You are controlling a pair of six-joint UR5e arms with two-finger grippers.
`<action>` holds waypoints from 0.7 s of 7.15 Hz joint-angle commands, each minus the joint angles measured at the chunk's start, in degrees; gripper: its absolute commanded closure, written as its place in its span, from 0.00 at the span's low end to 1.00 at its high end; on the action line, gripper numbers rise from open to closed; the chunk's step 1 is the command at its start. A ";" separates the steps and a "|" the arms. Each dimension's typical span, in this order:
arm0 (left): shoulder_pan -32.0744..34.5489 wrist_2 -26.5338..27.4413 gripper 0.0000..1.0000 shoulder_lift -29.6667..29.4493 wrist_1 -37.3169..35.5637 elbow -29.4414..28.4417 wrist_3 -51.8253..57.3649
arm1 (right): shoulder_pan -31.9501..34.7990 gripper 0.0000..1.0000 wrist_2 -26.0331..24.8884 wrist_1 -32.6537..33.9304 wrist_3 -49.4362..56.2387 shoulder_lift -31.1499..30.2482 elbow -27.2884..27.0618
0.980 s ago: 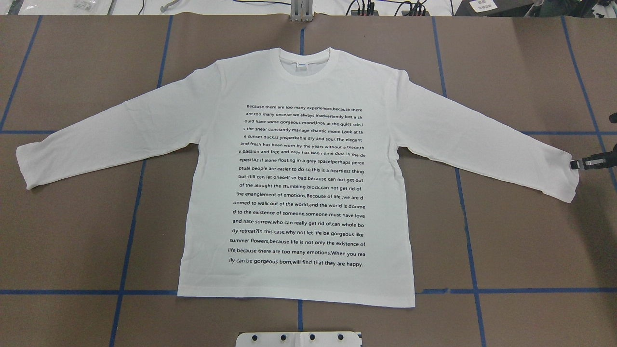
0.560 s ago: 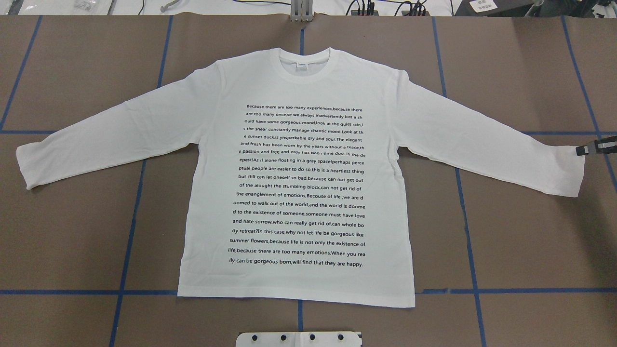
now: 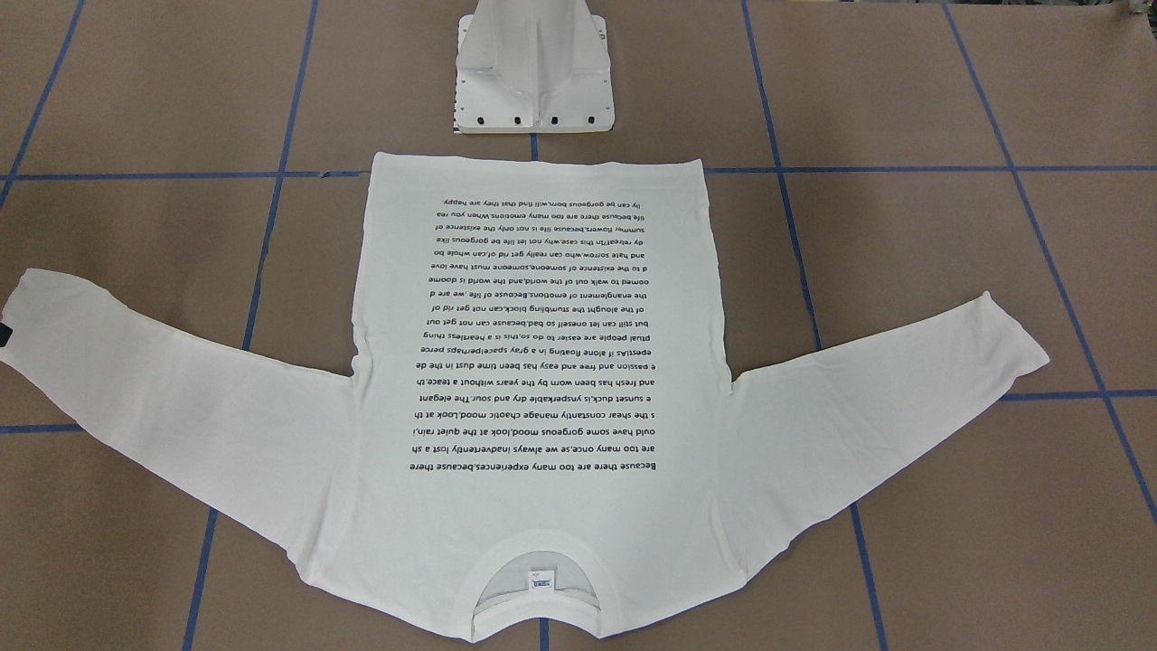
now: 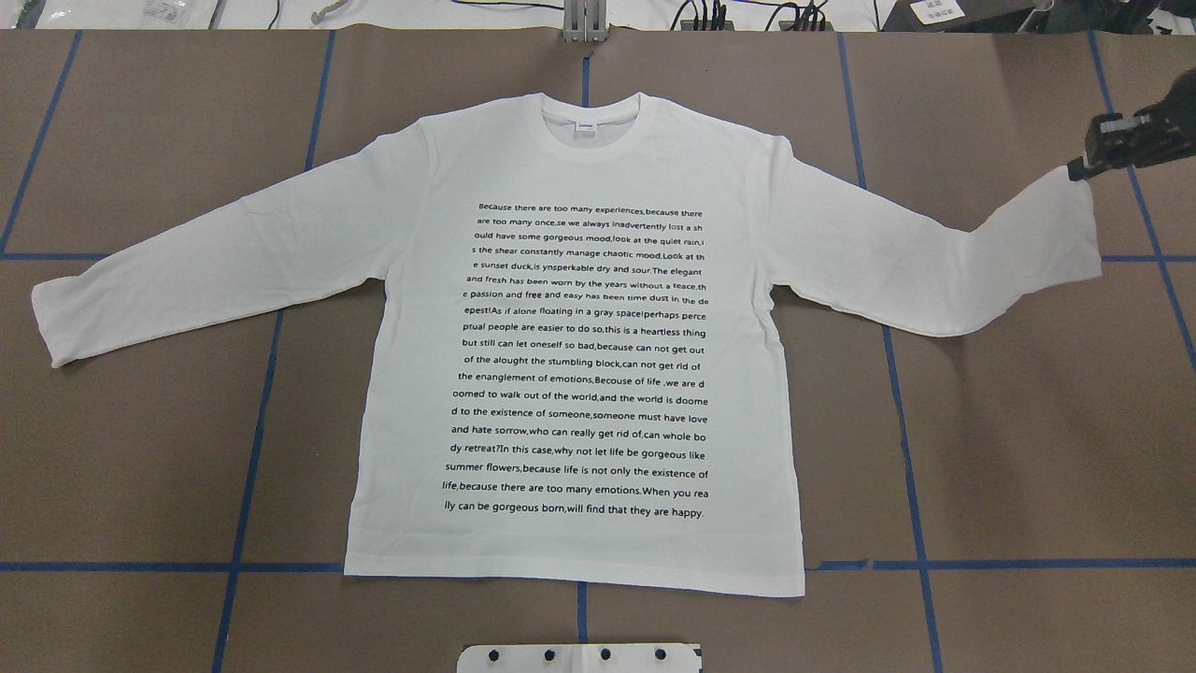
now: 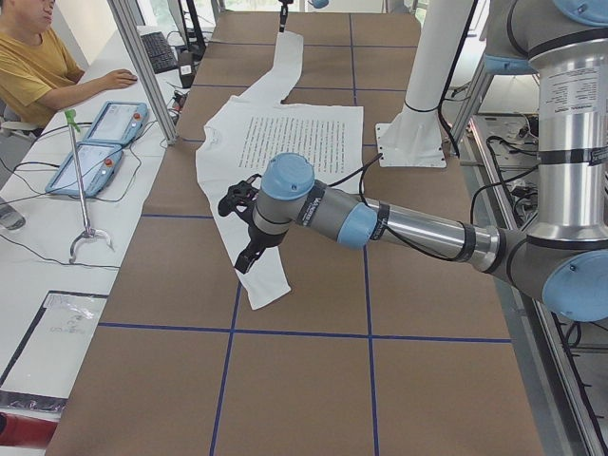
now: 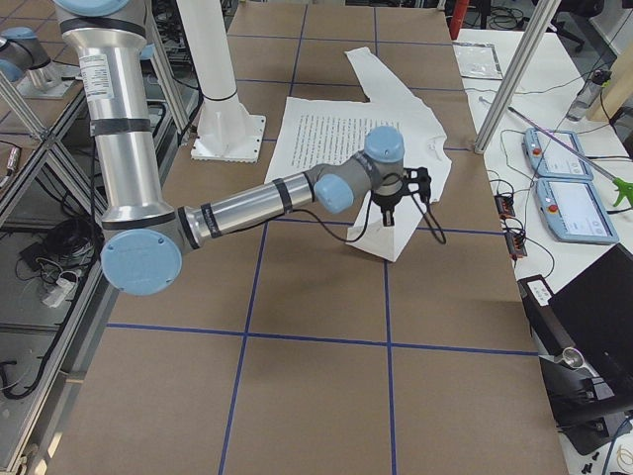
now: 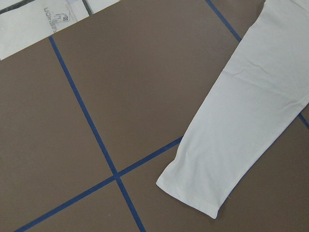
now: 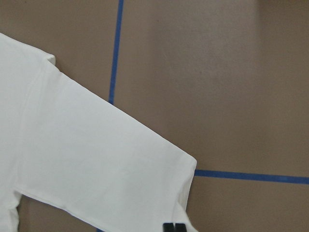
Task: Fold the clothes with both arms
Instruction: 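Grasp the sleeve cuff with the right gripper and lift it, then carry the sleeve with the right gripper across the shirt body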
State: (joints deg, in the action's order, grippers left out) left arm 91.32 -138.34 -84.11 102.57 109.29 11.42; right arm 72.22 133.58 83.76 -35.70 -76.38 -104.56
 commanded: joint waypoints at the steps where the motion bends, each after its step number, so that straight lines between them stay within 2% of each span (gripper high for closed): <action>1: 0.08 0.00 0.00 0.00 0.00 -0.12 -0.08 | -2.50 1.00 -4.52 23.74 -0.77 18.65 -1.70; 2: 0.08 0.09 0.00 0.08 0.00 -0.12 0.01 | -5.82 1.00 -6.03 26.51 -4.17 23.77 -1.18; 4: 0.08 0.09 0.00 0.08 0.00 -0.47 0.01 | -14.08 1.00 -11.73 26.54 -17.06 33.00 0.57; 5: 0.08 0.09 0.00 0.08 0.00 -0.74 0.01 | -16.90 1.00 -13.41 26.37 -21.91 39.58 5.28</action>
State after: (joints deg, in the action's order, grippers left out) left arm 91.40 -138.26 -84.03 102.57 108.85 11.42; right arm 59.40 122.80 110.00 -51.08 -44.32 -103.47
